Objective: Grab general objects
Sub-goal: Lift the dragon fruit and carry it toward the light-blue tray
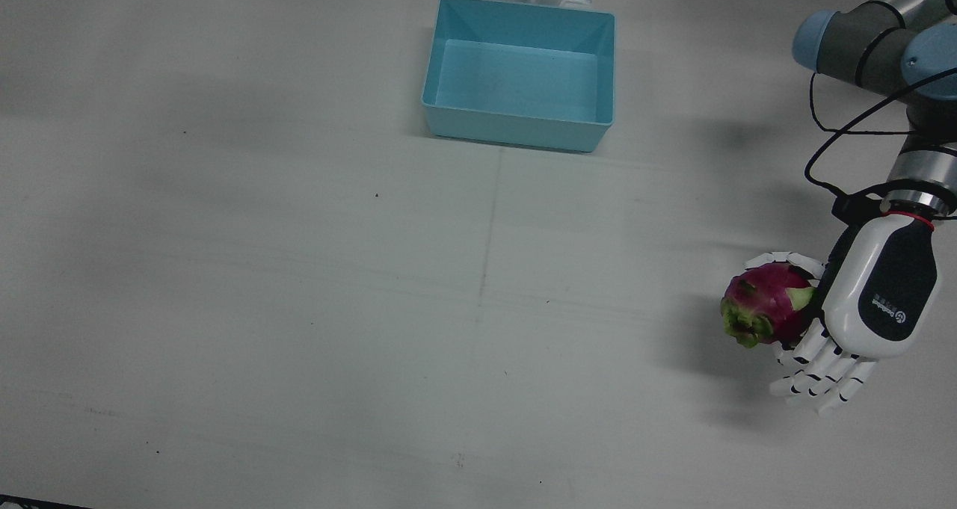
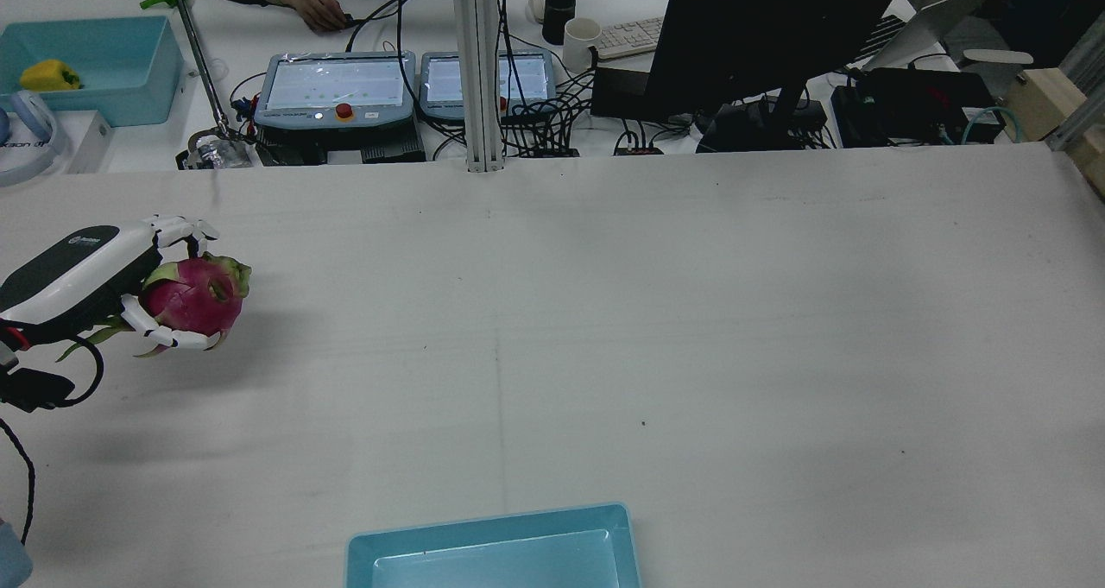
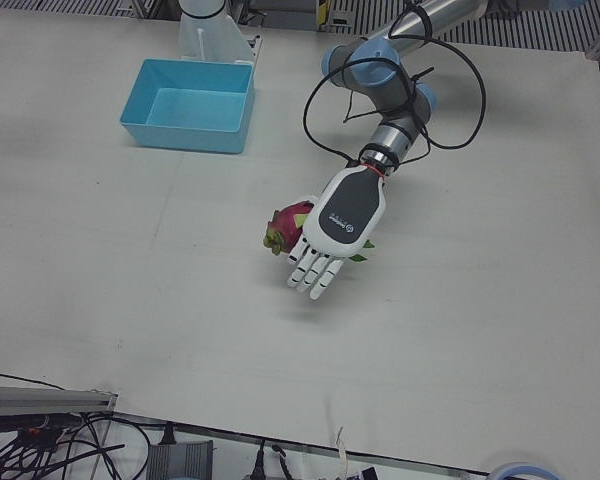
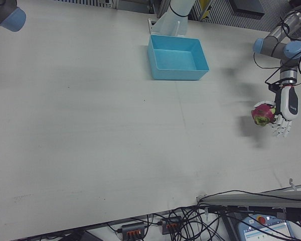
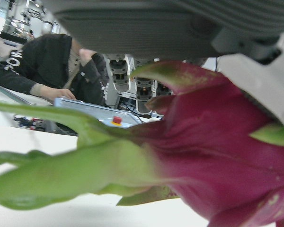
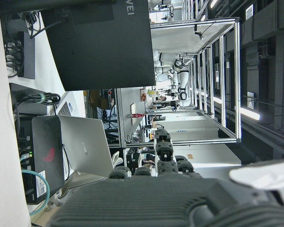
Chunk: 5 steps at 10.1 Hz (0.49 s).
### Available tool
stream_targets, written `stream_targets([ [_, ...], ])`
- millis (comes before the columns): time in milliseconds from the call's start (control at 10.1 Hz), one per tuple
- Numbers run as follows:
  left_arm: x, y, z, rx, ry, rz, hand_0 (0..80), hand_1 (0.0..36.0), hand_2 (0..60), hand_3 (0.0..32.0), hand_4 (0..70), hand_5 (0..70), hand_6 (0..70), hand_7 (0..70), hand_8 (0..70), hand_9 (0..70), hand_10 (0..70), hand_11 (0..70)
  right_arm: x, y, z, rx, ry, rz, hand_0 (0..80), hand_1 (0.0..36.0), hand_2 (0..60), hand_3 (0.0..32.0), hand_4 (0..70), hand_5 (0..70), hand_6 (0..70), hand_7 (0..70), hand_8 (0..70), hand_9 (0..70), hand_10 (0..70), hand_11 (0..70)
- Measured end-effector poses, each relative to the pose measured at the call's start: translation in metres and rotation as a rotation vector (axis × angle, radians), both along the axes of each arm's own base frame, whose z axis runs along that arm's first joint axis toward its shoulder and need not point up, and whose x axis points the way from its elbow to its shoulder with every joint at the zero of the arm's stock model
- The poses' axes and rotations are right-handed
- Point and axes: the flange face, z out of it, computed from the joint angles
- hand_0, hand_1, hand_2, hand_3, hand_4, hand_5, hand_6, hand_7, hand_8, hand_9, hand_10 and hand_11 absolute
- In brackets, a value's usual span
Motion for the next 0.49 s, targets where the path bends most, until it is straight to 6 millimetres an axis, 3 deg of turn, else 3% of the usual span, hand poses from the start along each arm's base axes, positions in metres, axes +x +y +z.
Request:
stream_targets([
  [198,-0.023,-0.014,-0.022,0.094,0.102,0.160,34.4,10.7,60.0,0.0,55.1,70.0,21.5,33.4,28.5,22.9,14.0,19.3,0.000,0.000,0.000,0.000,0.000,0.000,0.0,0.0,0.0,0.0,0.0,0.0,0.0,0.0,0.0,0.0,0.0,0.0],
  [297,-0.030,-0.015,-0.035,0.128,0.150,0.225,38.7,11.3,60.0,0.0,62.0,70.0,23.6,37.1,28.7,23.3,14.1,19.5,0.000,0.000,0.000,0.000,0.000,0.000,0.0,0.0,0.0,0.0,0.0,0.0,0.0,0.0,0.0,0.0,0.0,0.0],
  [495,-0.033,-0.007,-0.071,0.182,0.235,0.311,44.0,13.6,60.0,0.0,69.9,70.0,25.3,39.4,28.6,23.0,14.1,19.8,0.000,0.000,0.000,0.000,0.000,-0.001,0.0,0.0,0.0,0.0,0.0,0.0,0.0,0.0,0.0,0.0,0.0,0.0],
])
